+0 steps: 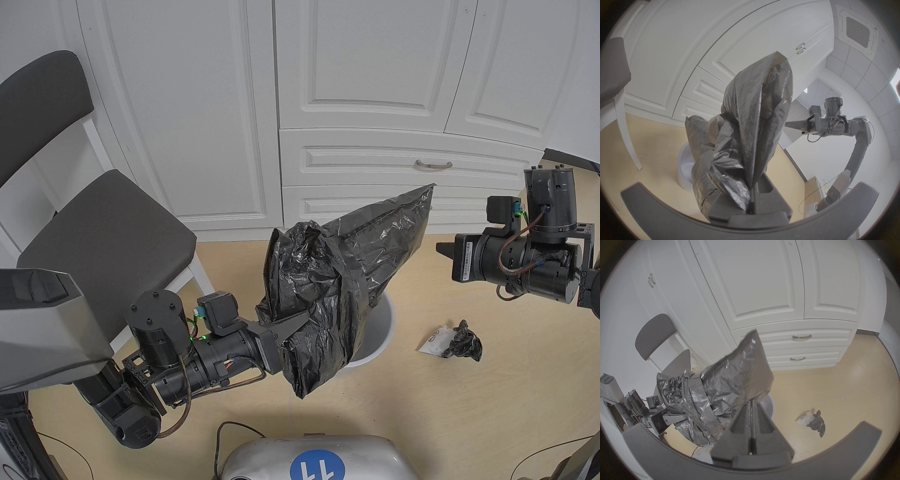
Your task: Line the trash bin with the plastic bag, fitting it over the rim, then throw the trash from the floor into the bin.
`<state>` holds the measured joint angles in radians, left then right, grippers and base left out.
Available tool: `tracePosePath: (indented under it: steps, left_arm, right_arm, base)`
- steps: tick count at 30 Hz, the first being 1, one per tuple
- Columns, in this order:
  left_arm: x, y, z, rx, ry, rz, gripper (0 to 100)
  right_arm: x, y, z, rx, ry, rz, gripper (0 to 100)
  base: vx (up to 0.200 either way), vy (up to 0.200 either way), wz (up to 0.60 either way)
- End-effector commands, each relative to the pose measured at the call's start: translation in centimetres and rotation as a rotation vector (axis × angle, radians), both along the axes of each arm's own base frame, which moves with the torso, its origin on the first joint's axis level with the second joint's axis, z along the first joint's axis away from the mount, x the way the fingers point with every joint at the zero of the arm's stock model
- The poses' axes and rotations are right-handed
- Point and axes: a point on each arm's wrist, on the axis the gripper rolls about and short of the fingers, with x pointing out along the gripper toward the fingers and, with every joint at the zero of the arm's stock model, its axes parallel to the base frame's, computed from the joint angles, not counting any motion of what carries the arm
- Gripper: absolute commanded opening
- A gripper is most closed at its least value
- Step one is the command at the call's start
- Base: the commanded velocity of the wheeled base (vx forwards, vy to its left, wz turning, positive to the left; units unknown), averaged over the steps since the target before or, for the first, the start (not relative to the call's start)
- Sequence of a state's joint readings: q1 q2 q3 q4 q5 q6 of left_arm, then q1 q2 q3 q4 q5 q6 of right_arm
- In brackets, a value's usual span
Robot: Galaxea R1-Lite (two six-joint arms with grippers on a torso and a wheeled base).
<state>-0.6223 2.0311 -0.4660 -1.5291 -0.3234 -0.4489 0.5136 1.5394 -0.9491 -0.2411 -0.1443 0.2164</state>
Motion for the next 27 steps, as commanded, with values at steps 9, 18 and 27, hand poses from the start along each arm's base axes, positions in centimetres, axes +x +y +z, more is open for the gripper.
tracePosePath:
  steps: [9, 18, 27]
  left_arm:
    - [0.4, 0.0, -2.0, 0.117, 0.162, -0.026, 0]
    - [1.7, -0.8, -2.5, 0.165, 0.243, -0.025, 0]
    - [2.3, -0.5, -2.8, 0.171, 0.256, 0.003, 0]
  right_arm:
    - [1.9, -1.1, 2.4, 0.008, 0.022, -0.017, 0]
    - [5.9, -1.4, -0.5, -0.010, 0.112, -0.038, 0]
    - [9.1, 0.3, -4.5, -0.007, 0.234, 0.048, 0]
  base:
    - [0.000, 0.000, 0.00]
    - [0.000, 0.000, 0.00]
    - [0.000, 0.000, 0.00]
